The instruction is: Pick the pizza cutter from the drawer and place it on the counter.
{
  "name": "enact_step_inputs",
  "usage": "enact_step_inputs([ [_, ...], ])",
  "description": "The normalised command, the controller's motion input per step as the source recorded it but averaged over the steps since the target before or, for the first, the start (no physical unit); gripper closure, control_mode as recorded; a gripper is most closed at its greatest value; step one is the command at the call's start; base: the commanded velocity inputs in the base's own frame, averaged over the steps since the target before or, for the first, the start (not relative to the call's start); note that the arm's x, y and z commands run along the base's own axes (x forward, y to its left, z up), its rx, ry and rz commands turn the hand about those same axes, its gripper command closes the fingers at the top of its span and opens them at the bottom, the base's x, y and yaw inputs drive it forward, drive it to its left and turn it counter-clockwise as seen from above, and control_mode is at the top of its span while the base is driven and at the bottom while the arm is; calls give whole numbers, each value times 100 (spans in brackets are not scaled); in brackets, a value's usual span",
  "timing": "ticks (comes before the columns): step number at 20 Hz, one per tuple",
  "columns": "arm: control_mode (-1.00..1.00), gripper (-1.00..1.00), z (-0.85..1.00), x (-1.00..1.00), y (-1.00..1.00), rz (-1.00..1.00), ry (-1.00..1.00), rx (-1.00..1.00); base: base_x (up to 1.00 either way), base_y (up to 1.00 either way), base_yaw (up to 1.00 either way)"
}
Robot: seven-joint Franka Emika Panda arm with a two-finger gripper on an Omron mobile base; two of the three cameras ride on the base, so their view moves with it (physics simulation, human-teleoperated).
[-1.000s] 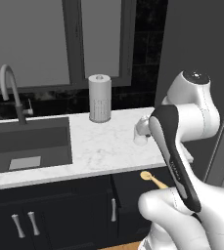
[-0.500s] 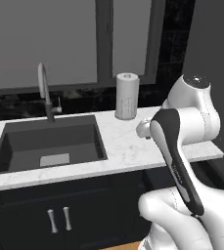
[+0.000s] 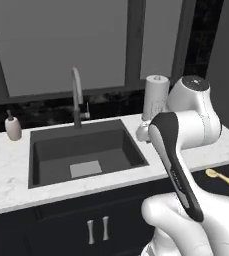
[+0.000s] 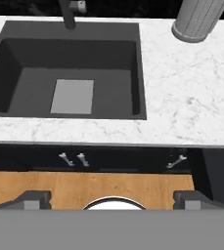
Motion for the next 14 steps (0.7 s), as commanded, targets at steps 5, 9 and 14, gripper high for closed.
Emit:
enact_step_inputs([
  [5,100,-100,0,0,0,0,0,0,-23,1,-50],
  [9,100,-100,0,0,0,0,0,0,-17,2,-71],
  [14,100,-100,0,0,0,0,0,0,0,67,-78],
])
